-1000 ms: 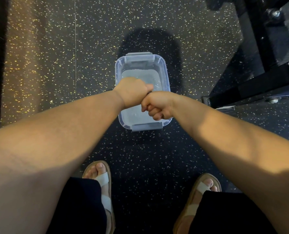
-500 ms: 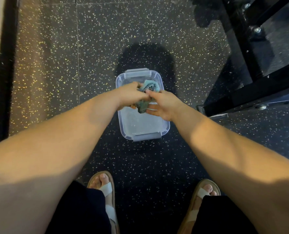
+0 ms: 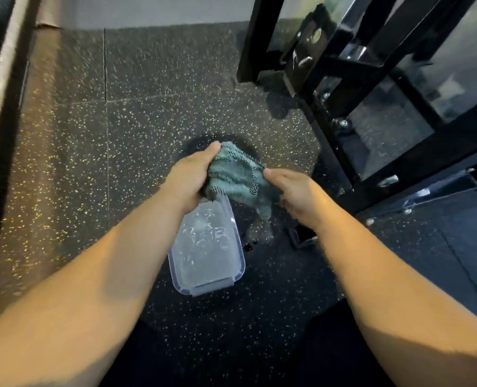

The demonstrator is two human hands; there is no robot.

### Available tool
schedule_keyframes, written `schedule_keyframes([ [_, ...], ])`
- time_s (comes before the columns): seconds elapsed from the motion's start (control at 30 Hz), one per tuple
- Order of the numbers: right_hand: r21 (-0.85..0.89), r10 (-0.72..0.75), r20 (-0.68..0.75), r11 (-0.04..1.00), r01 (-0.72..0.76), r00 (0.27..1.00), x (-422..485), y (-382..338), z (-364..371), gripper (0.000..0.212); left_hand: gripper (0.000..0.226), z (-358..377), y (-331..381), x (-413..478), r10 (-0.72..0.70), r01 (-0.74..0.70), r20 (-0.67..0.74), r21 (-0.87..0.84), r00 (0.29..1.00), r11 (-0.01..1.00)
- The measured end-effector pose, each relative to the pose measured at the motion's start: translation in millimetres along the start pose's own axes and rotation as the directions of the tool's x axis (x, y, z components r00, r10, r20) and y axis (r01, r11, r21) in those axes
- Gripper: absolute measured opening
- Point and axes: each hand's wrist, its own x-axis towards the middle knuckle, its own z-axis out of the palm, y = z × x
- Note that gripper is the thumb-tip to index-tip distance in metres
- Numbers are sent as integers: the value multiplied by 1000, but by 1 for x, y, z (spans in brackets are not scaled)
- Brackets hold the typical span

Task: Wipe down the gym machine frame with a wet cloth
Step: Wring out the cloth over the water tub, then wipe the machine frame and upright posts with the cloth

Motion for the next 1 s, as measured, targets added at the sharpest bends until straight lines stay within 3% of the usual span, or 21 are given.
schedule_keyframes([
  [0.07, 221, -4, -26, 975, 10, 1000, -7, 1, -12, 18, 23, 6, 8, 0, 76, -117, 145, 298, 986, 947],
  [0.13, 325, -13, -27, 945, 21, 1000, -9, -2, -26, 25, 15, 11, 20, -1, 92, -231, 274, 534, 957, 813],
  [0.2, 218, -34, -55, 975, 45, 998, -9, -7, -38, 23, 6, 13, 33, 3, -8, -220, 351, 605, 936, 765],
  [0.3, -24, -162, -53, 987, 161, 985, -14, -17, -47, 19, 21, 18, 50, 6, -115, -204, 360, 732, 926, 650],
  [0.43, -383, -383, 79, 841, 383, 920, -31, -49, -57, 9, 36, 30, 58, 3, -128, -196, 371, 717, 920, 669],
  [0.47, -509, -371, 134, 770, 385, 919, -34, -56, -60, 6, 31, 33, 59, 3, -70, -232, 361, 723, 930, 651],
  [0.53, -621, -289, 207, 700, 354, 935, -36, -62, -71, 21, 19, 40, 58, 8, 60, -319, 358, 730, 932, 605],
  [0.63, -508, -177, 198, 822, 256, 964, -42, -64, -85, 52, 16, 52, 63, 3, 111, -352, 390, 627, 914, 695],
  [0.67, -500, -165, 181, 834, 235, 970, -45, -64, -86, 57, 20, 55, 67, 2, 138, -380, 399, 627, 906, 680],
  [0.7, -537, -171, 168, 810, 236, 971, -46, -62, -88, 55, 23, 59, 69, 1, 172, -422, 410, 662, 896, 619],
  [0.77, -634, -245, 128, 725, 269, 961, -45, -58, -90, 31, 23, 66, 74, -1, 235, -474, 415, 702, 879, 531],
  [0.83, -621, -292, 64, 737, 267, 954, -46, -57, -93, 8, 28, 70, 76, 1, 274, -482, 397, 691, 876, 539],
  [0.93, -631, -231, 12, 753, 187, 973, -46, -50, -92, 18, 34, 70, 68, 9, 253, -457, 381, 757, 889, 467],
  [1.0, -492, -160, -9, 860, 135, 987, -46, -45, -84, 37, 31, 71, 62, 14, 280, -449, 353, 754, 893, 479],
])
